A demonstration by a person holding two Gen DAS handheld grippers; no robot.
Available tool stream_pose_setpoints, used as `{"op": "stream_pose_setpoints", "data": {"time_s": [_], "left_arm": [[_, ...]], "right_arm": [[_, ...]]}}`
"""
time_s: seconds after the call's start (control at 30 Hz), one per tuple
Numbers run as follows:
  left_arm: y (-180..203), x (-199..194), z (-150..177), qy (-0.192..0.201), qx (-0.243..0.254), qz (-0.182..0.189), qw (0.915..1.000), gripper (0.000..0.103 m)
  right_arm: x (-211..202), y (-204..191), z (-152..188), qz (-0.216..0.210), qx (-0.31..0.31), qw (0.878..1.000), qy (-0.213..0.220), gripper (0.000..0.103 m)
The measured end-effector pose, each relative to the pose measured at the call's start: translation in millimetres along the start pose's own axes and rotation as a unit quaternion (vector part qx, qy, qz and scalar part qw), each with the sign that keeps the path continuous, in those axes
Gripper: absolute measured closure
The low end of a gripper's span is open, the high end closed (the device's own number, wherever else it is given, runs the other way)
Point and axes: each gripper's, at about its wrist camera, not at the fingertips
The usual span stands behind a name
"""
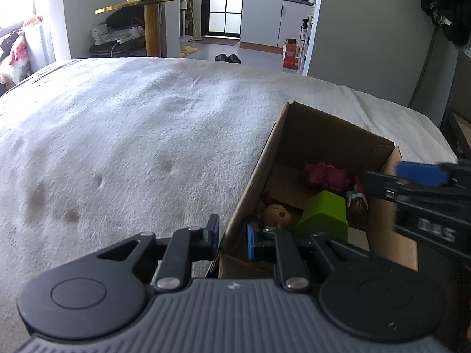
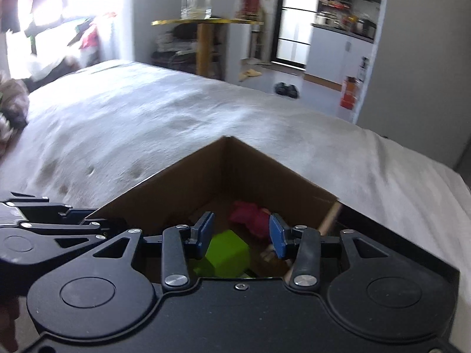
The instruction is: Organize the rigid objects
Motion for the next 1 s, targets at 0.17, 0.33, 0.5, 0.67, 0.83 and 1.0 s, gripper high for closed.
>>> {"op": "stream_pose_setpoints", "data": {"time_s": [0.17,0.33,0.5,0.67,0.83,1.0], "left_arm": [[-2.5,-9.1,-9.7,-0.005,0.001,0.002,1.0,0.072],[0.6,-24.8,-19.5,-0.002,0.022,0.016,0.9996,0.056],[7.7,-37.9,-24.7,-0.012,0.046,0.042,0.998,0.049],[13.6,-54.3,-30.5,-0.006,0.063,0.056,0.9964,0.037],[13.1,-67.8,-36.7,-0.007,0.072,0.066,0.9952,0.027],[9.1,-83.1,-41.4,-0.002,0.084,0.074,0.9937,0.019]], "right_arm": [[-23.2,14.2,8.8,0.019,0.028,0.999,-0.003,0.057],[-39.2,26.0,14.1,0.031,0.049,0.998,-0.005,0.055],[-57.5,37.1,17.9,0.038,0.072,0.997,-0.001,0.05],[-73.5,43.6,18.3,0.043,0.088,0.995,0.006,0.049],[-90.1,46.7,19.1,0.045,0.097,0.994,0.012,0.044],[-107.4,50.5,21.1,0.049,0.107,0.993,0.021,0.037]]}}
Point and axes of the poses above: each gripper's, at about its wrist camera, not at the fingertips, and x roughly the way its jaws point, y to its right, z to its underside, and after that the axes turned 3 degrees about x, right-handed
